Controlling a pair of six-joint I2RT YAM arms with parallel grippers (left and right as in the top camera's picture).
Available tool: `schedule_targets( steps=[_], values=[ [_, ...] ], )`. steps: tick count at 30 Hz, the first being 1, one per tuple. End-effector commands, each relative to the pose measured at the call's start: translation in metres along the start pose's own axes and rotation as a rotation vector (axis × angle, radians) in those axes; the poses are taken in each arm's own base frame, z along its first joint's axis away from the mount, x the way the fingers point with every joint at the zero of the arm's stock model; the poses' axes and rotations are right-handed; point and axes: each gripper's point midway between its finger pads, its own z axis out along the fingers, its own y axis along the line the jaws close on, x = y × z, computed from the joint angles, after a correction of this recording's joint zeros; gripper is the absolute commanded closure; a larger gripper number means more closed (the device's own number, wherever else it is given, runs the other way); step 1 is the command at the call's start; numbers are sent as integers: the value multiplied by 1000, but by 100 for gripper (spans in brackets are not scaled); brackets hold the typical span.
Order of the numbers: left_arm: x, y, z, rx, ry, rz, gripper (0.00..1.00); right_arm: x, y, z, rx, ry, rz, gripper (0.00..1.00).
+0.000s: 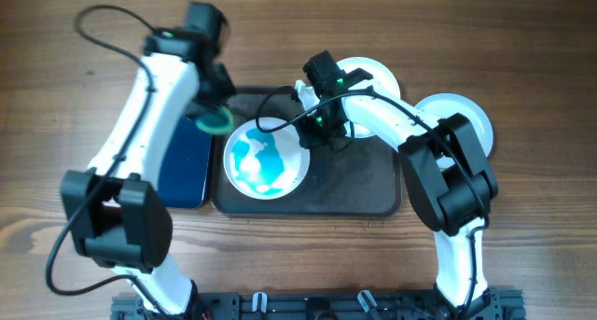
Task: Clean dirty plates on tray and stack at the side
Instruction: 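Lift the second plate with right gripper and stack it on the first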
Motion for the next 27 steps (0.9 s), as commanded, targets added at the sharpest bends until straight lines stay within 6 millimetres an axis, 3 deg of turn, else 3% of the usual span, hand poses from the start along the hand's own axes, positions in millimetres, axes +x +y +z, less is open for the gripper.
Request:
schedule_targets(
  steps=[1, 5, 12, 15, 19, 22, 27],
  values=[
    [-30, 35, -10, 8, -40, -96, 96, -8, -1, -14, 54, -21, 4, 96],
    [-40, 55, -7, 2, -40, -166, 96, -22, -7, -55, 271, -138, 5, 96],
    [-49, 55, -7, 18, -65, -179, 96, -34, 0, -140, 739, -397, -73, 96],
    [-50, 56, -7, 19, -68, -181, 96, -32, 19, -183, 974, -526, -143, 96],
    [-50, 56, -7, 19, -68, -182, 96, -25, 50, -223, 1175, -673, -201, 96],
    [-50, 56, -7, 19, -68, -182, 96, -18, 77, -237, 1276, -740, -269, 96],
    [-50, 56, -7, 19, -68, -181, 96, -7, 102, -258, 1425, -826, -315, 96]
  ],
)
